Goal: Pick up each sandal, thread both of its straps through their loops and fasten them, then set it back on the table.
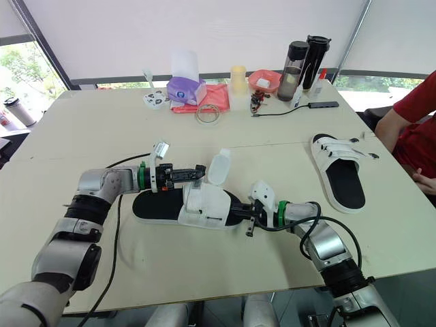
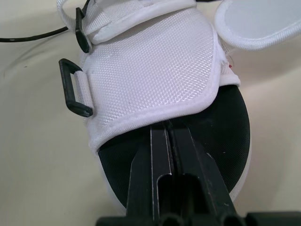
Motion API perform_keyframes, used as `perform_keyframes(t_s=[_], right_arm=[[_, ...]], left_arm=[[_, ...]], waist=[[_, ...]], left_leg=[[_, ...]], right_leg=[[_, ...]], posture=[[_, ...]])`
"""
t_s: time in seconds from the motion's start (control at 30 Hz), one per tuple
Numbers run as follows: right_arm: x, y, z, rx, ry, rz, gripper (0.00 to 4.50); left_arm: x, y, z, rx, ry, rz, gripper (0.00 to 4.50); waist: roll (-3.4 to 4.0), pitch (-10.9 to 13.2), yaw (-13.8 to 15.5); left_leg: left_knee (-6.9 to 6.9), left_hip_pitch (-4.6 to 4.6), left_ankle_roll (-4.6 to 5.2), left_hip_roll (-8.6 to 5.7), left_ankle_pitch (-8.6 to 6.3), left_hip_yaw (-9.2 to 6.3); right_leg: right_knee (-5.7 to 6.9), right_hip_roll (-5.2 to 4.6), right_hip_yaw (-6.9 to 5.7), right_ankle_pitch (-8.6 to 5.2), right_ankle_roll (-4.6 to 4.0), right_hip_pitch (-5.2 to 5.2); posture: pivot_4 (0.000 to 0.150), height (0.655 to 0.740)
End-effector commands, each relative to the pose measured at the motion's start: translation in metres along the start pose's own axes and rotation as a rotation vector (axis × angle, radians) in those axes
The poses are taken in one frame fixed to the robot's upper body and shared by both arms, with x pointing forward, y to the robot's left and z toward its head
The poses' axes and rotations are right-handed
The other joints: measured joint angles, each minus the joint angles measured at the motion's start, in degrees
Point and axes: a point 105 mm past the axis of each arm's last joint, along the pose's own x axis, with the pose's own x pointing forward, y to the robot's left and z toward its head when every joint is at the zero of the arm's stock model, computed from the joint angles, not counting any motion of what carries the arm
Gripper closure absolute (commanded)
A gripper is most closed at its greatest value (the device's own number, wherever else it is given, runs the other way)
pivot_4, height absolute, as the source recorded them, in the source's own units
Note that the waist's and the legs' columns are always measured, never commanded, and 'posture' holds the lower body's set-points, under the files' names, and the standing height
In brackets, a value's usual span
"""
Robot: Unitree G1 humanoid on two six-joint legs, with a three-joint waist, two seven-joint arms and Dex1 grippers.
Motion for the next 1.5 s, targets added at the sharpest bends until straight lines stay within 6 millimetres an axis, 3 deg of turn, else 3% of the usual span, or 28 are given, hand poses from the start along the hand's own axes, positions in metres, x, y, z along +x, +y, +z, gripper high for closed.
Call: perform_keyframes(t_s=[0.03, 0.2, 0.43, 0.63, 0.87, 1.03, 1.27, 1.5], right_arm=[[-0.004, -0.005, -0.037, 0.081, 0.134, -0.075, 4.5], [-0.004, -0.006, -0.038, 0.082, 0.135, -0.078, 4.5], [-0.005, -0.006, -0.039, 0.087, 0.135, -0.083, 4.5], [-0.005, -0.006, -0.039, 0.088, 0.136, -0.083, 4.5], [-0.005, -0.006, -0.04, 0.087, 0.138, -0.077, 4.5], [-0.005, -0.006, -0.04, 0.085, 0.142, -0.077, 4.5], [-0.005, -0.004, -0.041, 0.083, 0.145, -0.076, 4.5], [-0.003, -0.003, -0.041, 0.083, 0.142, -0.072, 4.5]], left_arm=[[0.003, 0.001, 0.016, 0.033, -0.058, 0.018, 4.46], [0.001, -0.011, 0.027, 0.068, -0.094, -0.04, 4.46], [-0.018, -0.071, 0.048, 0.193, -0.159, -0.282, 4.46], [-0.02, -0.098, 0.048, 0.228, -0.171, -0.349, 4.46], [-0.011, -0.065, 0.067, 0.176, -0.288, -0.163, 4.46], [-0.01, -0.038, 0.069, 0.118, -0.316, -0.057, 4.46], [0.0, 0.005, 0.038, 0.058, -0.223, 0.06, 4.46], [0.021, 0.013, 0.011, 0.074, -0.094, 0.021, 4.46]], waist=[[-0.01, 0.0, 0.05], [-0.01, 0.0, 0.0], [-0.02, 0.02, -0.11], [0.02, 0.0, -0.08], [0.0, 0.01, 0.08], [-0.01, 0.01, 0.1], [-0.01, 0.01, 0.18], [-0.02, 0.0, 0.15]], left_leg=[[0.0, 0.02, 0.0, 0.0, 0.0, 0.0], [0.01, 0.02, 0.0, -0.01, 0.0, 0.0], [-0.01, -0.04, 0.0, 0.01, 0.0, -0.03], [-0.01, 0.0, 0.0, -0.01, 0.0, -0.03], [0.02, 0.0, 0.0, -0.02, 0.0, -0.04], [0.02, 0.0, 0.01, -0.06, 0.01, -0.02], [0.02, 0.0, 0.0, -0.08, 0.01, -0.02], [0.02, 0.0, 0.0, -0.08, 0.0, -0.02]], right_leg=[[-0.01, 0.0, -0.01, 0.0, 0.0, 0.02], [-0.01, 0.0, -0.02, 0.01, 0.03, 0.03], [-0.01, -0.02, 0.0, 0.01, 0.03, 0.0], [-0.03, -0.04, 0.0, 0.0, 0.01, 0.02], [-0.02, 0.0, -0.01, 0.01, 0.01, 0.03], [-0.03, 0.0, -0.01, 0.03, 0.09, 0.02], [-0.04, 0.0, -0.03, 0.08, 0.19, 0.04], [-0.05, -0.01, -0.06, 0.09, 0.21, 0.06]], posture=[[0.15, 0.74], [0.15, 0.74], [0.15, 0.74], [0.15, 0.74], [0.15, 0.74], [0.15, 0.74], [0.15, 0.74], [0.15, 0.74]])
